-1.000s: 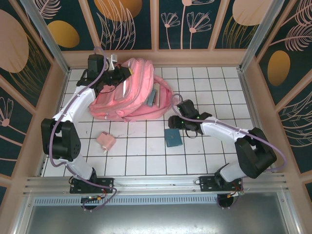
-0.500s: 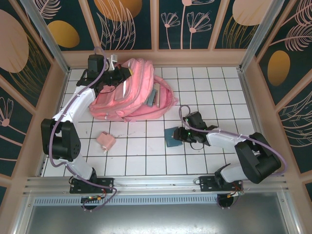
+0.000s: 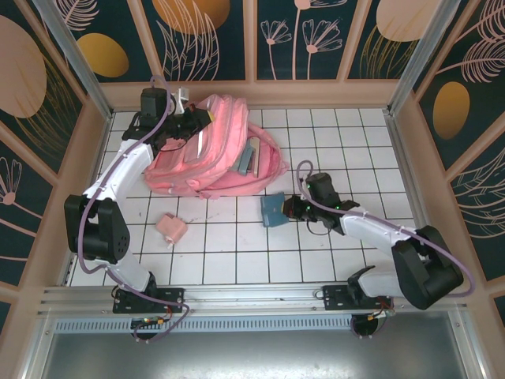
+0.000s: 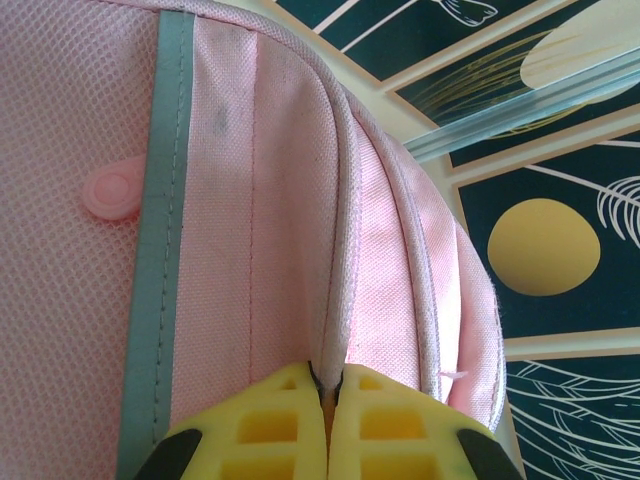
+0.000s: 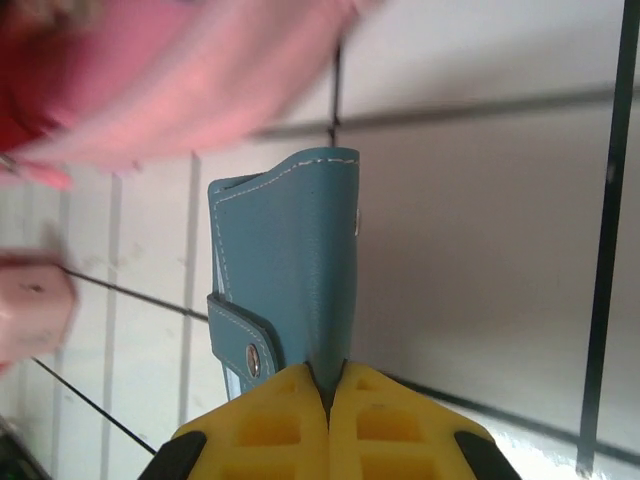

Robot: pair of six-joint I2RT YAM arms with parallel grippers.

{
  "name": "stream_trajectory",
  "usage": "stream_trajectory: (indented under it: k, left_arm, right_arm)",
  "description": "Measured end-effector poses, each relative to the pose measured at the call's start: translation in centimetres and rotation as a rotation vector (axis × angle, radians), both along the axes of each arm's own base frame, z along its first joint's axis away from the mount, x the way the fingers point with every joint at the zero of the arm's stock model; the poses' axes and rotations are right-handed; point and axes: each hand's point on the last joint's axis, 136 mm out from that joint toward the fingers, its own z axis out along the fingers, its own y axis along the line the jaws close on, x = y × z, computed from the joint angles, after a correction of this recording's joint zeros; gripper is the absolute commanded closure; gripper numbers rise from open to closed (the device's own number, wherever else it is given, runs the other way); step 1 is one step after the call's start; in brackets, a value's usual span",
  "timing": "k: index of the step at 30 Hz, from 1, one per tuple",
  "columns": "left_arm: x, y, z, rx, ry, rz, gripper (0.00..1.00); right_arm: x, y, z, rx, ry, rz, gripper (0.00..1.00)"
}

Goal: Pack the student bag

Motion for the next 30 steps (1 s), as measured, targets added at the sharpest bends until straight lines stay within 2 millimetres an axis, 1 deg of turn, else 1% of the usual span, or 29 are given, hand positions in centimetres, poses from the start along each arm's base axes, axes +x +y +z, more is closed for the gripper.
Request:
stream_trajectory:
  k: [2, 5, 6, 8, 11, 13, 18, 21, 23, 26, 27, 30]
  left_arm:
    - [-0.1, -0.1, 0.1, -0.005, 0.002, -0.002, 1.00]
    - [-0.2, -0.2, 0.1, -0.015, 0.009, -0.006, 1.00]
    - [-0.2, -0.2, 0.2, -0.018, 0.011, -0.007, 1.00]
    - [-0.2, -0.3, 0.3, -0.028, 0.012, -0.011, 1.00]
    - [-0.2, -0.4, 0.5, -0.042, 0.017, -0.014, 1.00]
    - [-0.4, -0.5, 0.6, -0.052, 0.022, -0.020, 1.00]
    - [-0.4, -0.6, 0.8, -0.069, 0.028, -0.025, 1.00]
    - [-0.4, -0.7, 0.8, -0.071, 0.028, -0.025, 1.00]
    - [-0.4, -0.7, 0.8, -0.071, 0.027, -0.025, 1.00]
    - [-0.4, -0.7, 0.8, -0.070, 0.027, -0.025, 1.00]
    - [-0.4, -0.7, 0.8, -0.069, 0.026, -0.026, 1.00]
    - [-0.4, -0.7, 0.8, -0.066, 0.023, -0.027, 1.00]
  right_arm:
    - [1.6, 0.3, 2.6, 0.054, -0.060, -0.016, 1.00]
    - [3.9, 1.0, 5.8, 0.118, -0.132, -0.023, 1.00]
    - [4.6, 1.2, 6.6, 0.132, -0.144, -0.025, 1.00]
    - [6.6, 2.1, 7.9, 0.166, -0.165, -0.032, 1.00]
    - [9.9, 3.5, 8.7, 0.201, -0.171, -0.052, 1.00]
    - [12.0, 4.5, 8.4, 0.215, -0.157, -0.070, 1.00]
    - [17.3, 6.9, 6.3, 0.229, -0.097, -0.116, 1.00]
    - [20.3, 8.5, 5.5, 0.226, -0.081, -0.136, 1.00]
    - [21.7, 9.5, 5.0, 0.225, -0.074, -0.137, 1.00]
    - [22.8, 10.8, 4.0, 0.219, -0.056, -0.128, 1.00]
    - [22.9, 11.1, 3.8, 0.215, -0.048, -0.126, 0.95]
    - [22.9, 11.9, 3.1, 0.199, -0.027, -0.118, 0.70]
